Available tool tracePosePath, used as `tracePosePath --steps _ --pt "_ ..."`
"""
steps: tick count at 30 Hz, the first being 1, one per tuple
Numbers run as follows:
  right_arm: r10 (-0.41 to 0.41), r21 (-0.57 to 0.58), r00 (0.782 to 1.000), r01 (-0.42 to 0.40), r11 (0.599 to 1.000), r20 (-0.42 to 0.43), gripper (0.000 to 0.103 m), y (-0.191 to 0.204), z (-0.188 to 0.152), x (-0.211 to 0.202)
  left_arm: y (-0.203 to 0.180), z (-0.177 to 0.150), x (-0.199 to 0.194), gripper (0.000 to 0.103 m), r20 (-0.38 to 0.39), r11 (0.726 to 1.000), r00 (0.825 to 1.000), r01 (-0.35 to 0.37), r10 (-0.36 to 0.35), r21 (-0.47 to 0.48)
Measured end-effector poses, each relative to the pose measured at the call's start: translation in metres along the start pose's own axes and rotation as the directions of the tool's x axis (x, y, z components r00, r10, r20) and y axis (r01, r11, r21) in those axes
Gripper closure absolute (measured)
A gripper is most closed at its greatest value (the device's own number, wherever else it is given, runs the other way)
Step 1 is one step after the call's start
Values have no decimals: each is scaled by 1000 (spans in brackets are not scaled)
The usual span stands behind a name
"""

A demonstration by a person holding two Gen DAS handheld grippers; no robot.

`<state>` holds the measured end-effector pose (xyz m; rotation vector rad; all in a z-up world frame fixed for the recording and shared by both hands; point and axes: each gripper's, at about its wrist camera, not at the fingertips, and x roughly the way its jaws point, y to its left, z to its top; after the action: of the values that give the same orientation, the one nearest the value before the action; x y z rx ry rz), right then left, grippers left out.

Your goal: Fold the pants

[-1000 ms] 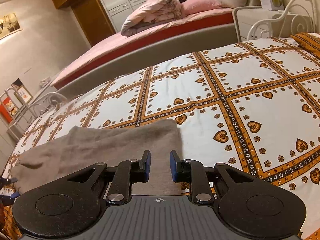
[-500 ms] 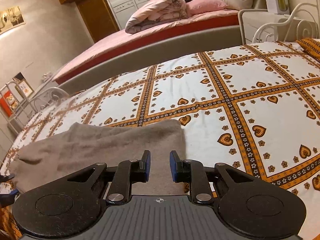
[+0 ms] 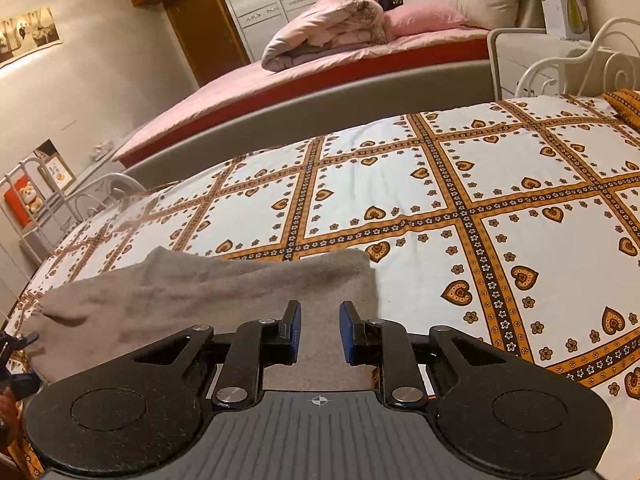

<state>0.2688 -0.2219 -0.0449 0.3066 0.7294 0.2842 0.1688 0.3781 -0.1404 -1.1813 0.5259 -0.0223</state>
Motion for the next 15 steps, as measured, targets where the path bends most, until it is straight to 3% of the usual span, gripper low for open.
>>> tracePosePath --steps 6,15 --pt "-11 5 1000 11 1000 -10 81 -3 0 4 2 11 18 55 43 999 998 41 -42 25" --pt "-34 11 999 34 999 -14 81 -8 0 6 -16 5 10 58 20 997 1000 10 -11 80"
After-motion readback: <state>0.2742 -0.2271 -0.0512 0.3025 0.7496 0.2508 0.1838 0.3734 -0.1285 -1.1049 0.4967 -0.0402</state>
